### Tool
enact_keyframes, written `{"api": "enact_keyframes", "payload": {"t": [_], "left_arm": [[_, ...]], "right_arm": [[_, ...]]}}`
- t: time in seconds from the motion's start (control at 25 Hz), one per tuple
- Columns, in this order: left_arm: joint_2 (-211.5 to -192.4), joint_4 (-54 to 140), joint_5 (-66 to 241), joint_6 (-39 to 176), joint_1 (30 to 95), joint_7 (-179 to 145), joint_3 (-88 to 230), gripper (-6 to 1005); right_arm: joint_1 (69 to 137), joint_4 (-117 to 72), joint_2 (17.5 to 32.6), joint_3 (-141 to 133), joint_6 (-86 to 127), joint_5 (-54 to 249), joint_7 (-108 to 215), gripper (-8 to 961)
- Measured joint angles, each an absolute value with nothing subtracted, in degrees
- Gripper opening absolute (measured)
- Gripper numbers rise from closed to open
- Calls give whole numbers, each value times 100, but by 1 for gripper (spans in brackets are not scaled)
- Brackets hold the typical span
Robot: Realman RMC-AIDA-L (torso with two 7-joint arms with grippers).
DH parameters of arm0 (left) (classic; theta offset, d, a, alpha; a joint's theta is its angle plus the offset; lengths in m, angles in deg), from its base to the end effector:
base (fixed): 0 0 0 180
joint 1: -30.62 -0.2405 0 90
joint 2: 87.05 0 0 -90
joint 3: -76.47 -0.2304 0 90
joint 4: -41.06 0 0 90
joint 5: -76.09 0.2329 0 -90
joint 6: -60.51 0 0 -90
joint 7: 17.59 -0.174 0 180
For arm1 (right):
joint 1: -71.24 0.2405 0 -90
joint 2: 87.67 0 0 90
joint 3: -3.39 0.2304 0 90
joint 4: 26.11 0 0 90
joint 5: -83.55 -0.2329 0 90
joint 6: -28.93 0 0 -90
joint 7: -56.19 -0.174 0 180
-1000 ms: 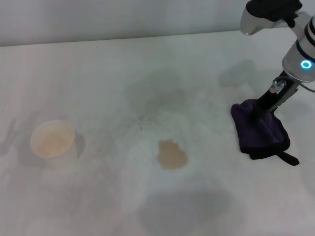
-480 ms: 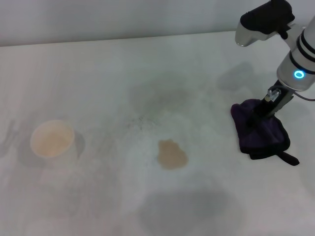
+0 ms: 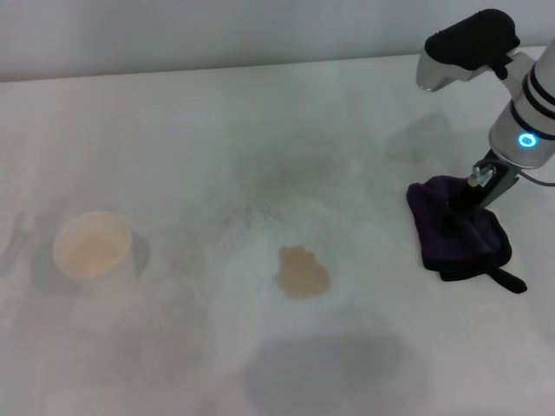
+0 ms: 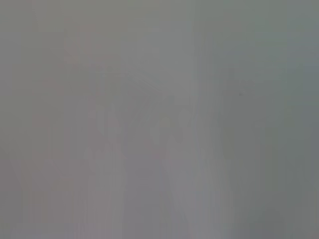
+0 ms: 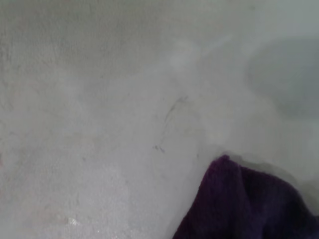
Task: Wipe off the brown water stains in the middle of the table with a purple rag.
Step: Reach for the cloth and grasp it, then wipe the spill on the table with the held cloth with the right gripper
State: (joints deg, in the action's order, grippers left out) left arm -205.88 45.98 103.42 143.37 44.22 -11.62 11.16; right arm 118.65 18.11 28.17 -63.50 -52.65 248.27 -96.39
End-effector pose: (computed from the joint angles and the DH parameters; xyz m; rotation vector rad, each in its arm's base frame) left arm -0.3562 0.2835 0.0143 -1.6397 -0.2905 -0.5972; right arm 0.2639 0.3966 -0.0070 -2.2545 1.3184 -0.7831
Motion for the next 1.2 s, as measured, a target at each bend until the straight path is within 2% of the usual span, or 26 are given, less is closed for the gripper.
{"api": "enact_keyframes", "payload": {"t": [0.4, 0.68, 1.2], "left_arm": [[-20588, 4599, 10342, 14346, 4407, -1162, 1116, 875], [-20587, 4598, 10341, 14335, 4401, -1162, 1117, 876], [-20586, 4598, 10342, 14320, 4436, -1162, 1116, 875]], "right_arm": [[11841, 1813, 2811, -6350, -5193, 24818, -9638, 72], [11841, 1860, 2824, -6640, -5150, 24606, -9630, 69], [12049, 2038, 2852, -8780, -4785, 22397, -9662, 67]]}}
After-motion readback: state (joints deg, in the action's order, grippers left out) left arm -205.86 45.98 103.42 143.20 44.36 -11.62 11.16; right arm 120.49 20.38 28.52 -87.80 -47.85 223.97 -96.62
